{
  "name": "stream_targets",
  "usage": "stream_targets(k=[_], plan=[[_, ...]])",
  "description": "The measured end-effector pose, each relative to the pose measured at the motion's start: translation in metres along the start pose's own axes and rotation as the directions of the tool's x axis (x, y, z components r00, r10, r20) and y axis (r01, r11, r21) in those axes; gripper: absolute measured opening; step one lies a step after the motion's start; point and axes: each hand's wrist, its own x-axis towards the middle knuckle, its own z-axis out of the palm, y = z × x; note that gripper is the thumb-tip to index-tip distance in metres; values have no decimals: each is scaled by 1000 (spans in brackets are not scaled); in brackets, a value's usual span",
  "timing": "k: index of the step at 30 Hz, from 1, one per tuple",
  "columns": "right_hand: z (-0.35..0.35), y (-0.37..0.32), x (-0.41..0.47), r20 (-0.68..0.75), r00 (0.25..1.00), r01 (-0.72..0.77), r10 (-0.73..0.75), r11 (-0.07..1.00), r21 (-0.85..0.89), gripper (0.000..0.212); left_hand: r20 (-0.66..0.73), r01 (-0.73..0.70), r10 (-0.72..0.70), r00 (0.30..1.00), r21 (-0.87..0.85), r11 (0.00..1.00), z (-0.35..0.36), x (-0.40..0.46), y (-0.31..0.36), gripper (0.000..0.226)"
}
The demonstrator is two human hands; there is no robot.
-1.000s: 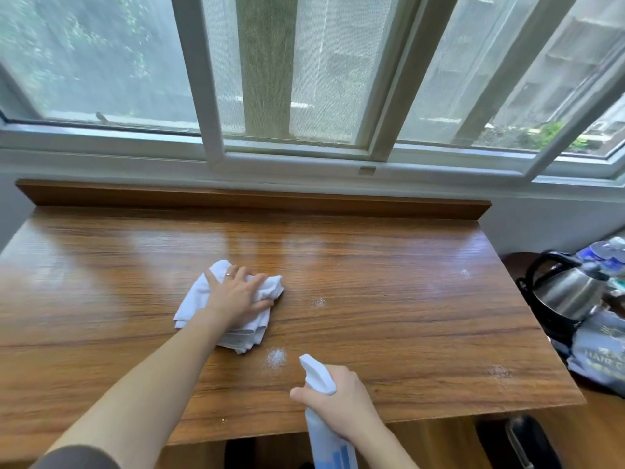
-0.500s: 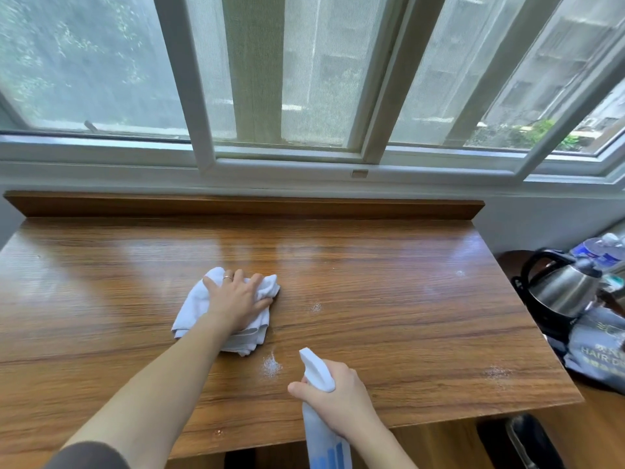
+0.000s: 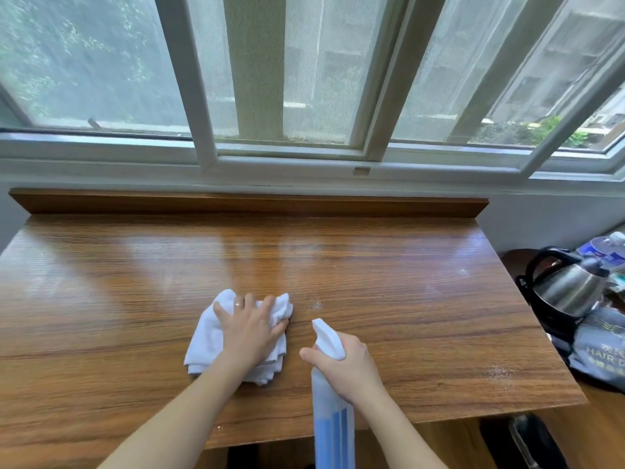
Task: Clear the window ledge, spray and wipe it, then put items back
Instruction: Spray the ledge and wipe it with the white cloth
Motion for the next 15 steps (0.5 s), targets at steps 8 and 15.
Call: stream_targets(k=[8,15], plan=[[-10,-10,6,6,998,55,-55,998,-16,35,-131,-20,22,991,11,1000,16,-78,15,51],[-12,-14,7,31,998,57,-56,998,-34,35,-227,-42,40,973,-2,999,21,-74,14,44]])
